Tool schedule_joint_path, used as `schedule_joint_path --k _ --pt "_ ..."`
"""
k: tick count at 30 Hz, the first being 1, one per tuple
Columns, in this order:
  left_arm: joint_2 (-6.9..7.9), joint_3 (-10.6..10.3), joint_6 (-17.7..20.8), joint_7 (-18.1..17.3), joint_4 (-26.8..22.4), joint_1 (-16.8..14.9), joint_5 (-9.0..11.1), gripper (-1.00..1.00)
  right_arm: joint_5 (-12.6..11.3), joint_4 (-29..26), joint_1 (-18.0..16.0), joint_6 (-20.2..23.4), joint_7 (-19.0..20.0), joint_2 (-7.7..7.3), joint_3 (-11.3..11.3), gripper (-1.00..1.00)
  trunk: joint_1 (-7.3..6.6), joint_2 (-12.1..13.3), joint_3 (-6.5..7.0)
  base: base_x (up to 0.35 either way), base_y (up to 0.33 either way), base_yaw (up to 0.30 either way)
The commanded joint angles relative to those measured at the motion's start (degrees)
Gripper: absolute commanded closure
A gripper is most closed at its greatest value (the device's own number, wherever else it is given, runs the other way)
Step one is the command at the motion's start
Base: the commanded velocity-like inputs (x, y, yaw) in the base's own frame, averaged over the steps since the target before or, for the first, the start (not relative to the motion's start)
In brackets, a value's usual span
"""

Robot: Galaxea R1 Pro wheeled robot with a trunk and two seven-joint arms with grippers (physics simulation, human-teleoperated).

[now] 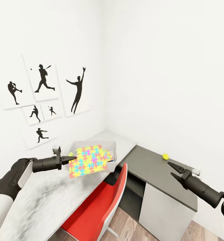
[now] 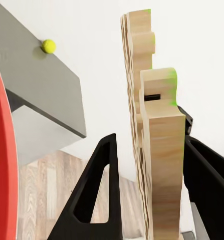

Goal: Put all the toys in the child's room - the three board games (two on the bed and one on the table), the two jigsaw puzzles on the table, and the tennis ball on the table - inside the toy box on the table in the child's room.

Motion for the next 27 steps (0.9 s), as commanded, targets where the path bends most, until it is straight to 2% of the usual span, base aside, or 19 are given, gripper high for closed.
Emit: schedule_joint_path --k 1,14,27 --pt "0.00 -0.03 0.46 -0.11 0.02 -0.04 0.13 1.00 0.54 0.02 -0.03 0.23 0.60 -0.02 -0.11 -1.00 0.05 -0.04 -0.02 0.247 -0.209 0.282" --pt "-0.08 -0.09 0.37 -0.09 0.04 -0.04 0.13 1.00 0.54 0.02 -0.14 0.23 0.60 -0.01 -0.11 -1.00 0.05 -0.04 -0.02 0.247 -0.202 0.269" --pt "-0.09 -0.12 0.30 -0.09 0.04 -0.02 0.13 1.00 0.54 0.02 -0.13 0.23 0.60 0.02 -0.02 -1.00 0.05 -0.04 -0.02 0.236 -0.050 0.028"
